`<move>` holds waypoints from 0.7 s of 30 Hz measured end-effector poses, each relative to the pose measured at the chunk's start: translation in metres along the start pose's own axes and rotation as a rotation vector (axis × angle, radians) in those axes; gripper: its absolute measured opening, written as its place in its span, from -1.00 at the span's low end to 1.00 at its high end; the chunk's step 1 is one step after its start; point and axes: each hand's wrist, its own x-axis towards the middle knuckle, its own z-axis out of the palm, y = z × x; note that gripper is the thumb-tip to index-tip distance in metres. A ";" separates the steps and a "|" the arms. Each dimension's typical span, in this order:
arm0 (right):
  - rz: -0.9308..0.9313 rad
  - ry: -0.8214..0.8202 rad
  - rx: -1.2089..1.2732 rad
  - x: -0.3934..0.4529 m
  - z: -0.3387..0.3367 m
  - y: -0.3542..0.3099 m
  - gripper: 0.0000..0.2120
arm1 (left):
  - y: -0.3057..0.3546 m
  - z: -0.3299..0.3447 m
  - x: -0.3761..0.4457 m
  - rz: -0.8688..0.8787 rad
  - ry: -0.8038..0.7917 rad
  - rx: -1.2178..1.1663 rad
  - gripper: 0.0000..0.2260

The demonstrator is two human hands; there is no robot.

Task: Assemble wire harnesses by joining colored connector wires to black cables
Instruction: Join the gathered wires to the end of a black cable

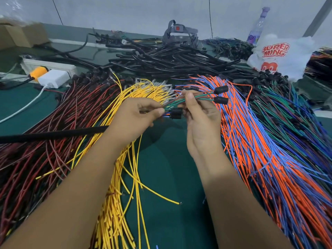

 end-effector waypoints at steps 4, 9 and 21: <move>0.071 0.023 0.026 0.000 -0.001 -0.001 -0.91 | 0.003 0.000 -0.002 -0.013 -0.027 0.036 -0.84; 0.015 0.005 -0.263 0.000 -0.006 -0.001 -0.83 | 0.001 0.006 -0.003 0.003 0.003 0.110 -0.89; -0.337 -0.169 -0.701 -0.009 0.002 0.006 -0.84 | 0.003 -0.003 0.003 -0.141 0.087 -0.107 -0.79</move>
